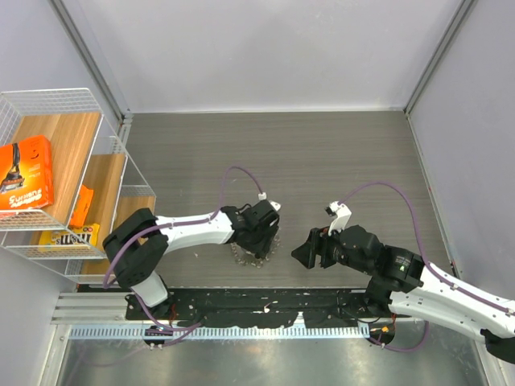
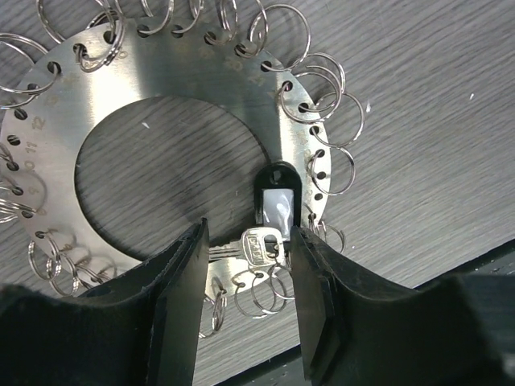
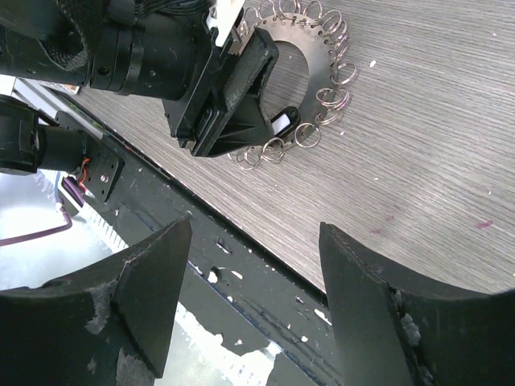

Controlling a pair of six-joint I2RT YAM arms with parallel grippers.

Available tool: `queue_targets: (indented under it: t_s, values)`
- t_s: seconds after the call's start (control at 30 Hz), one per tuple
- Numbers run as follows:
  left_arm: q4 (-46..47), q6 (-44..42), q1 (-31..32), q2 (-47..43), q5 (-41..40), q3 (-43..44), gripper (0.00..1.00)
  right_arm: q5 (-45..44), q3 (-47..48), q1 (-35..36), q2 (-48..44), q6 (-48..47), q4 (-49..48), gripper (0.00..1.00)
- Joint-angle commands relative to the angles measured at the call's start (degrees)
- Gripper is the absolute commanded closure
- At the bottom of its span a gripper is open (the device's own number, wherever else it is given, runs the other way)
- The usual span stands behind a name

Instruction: Put the keys on the keyring

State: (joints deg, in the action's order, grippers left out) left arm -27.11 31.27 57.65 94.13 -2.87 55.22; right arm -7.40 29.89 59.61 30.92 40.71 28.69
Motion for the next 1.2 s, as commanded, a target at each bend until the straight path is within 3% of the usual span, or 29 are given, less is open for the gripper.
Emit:
queue_targets:
  t_s: [0.0,0.57,0.7,0.93,1.17]
  values:
    - [1.45,0.64,0.89,-0.08,1.03,0.06,0.50,-0.25,0.43,-0.11,0.02,0.42,-2.58,0.29]
    - [1.01,0.46,1.68,4.92,2.61,0.94,0.54,0.54,0.78,-0.11,-0.51,0.25,-2.50,0.28]
    - [1.18,0.38,1.77,5.54,2.61,1.03,0.64,0.72,0.96,-0.11,-0.51,0.16,-2.32,0.28]
    - [1.80,0.29,1.59,6.77,2.61,0.85,1.00,0.37,1.57,-0.20,-0.68,-0.10,-1.53,0.28]
    - [-0.13,-0.59,1.68,2.74,0.42,1.90,1.00,0.28,2.80,-0.11,0.19,-0.37,-1.44,0.28]
